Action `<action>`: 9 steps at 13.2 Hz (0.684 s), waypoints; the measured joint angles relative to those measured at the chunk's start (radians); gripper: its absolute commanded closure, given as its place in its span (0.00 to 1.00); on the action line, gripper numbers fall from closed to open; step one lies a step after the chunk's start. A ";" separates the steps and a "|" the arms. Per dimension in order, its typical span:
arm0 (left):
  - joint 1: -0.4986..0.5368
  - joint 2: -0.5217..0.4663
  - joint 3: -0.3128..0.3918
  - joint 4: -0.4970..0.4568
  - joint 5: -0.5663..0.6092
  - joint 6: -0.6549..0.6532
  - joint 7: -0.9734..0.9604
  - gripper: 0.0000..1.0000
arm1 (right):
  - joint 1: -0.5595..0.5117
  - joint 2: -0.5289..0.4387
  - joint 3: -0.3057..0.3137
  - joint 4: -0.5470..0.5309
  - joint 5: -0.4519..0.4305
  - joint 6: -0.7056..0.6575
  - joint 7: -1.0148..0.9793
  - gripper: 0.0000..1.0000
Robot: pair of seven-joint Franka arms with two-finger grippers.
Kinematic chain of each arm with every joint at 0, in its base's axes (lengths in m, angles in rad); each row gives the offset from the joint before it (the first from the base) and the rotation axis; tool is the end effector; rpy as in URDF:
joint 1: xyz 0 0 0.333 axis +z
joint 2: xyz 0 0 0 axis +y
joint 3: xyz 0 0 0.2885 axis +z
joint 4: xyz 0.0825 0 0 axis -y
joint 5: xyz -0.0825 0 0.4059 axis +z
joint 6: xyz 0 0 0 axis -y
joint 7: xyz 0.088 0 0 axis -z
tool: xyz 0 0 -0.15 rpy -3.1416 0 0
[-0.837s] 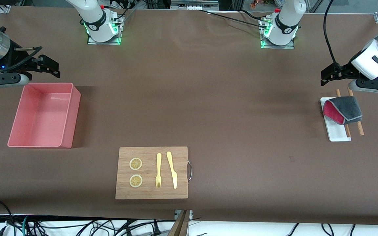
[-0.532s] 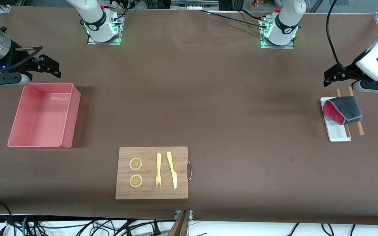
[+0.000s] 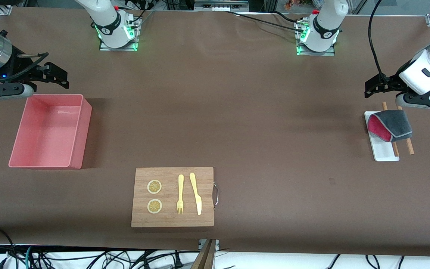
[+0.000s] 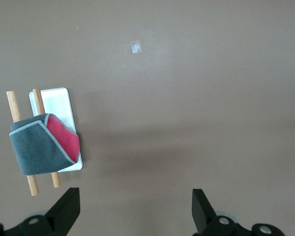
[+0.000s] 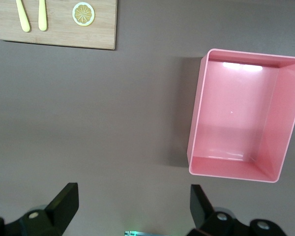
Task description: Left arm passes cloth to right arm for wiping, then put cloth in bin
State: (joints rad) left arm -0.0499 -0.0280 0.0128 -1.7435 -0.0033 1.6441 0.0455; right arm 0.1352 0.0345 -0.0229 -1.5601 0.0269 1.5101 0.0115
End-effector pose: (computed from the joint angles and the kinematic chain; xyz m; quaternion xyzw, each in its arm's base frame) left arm 0.5646 -0.0214 0.4909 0.9985 -0.0411 -0.0357 0.0020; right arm 0.5711 0.0688 0.5345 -0.9977 -0.0506 0.0430 0.0104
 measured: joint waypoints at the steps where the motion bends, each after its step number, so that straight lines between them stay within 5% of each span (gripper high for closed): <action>1: 0.000 0.002 0.000 0.002 0.000 0.000 0.001 0.00 | 0.000 0.000 0.000 0.000 0.000 0.000 0.000 0.00; 9: 0.000 0.012 0.000 0.013 0.000 -0.018 0.001 0.00 | 0.000 0.000 0.000 0.000 0.000 0.000 0.000 0.00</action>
State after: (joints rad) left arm -0.0501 -0.0155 0.0131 -1.7306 -0.0033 1.6263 0.0468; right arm 0.1352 0.0345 -0.0229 -1.5601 0.0269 1.5101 0.0115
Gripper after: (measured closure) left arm 0.000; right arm 0.000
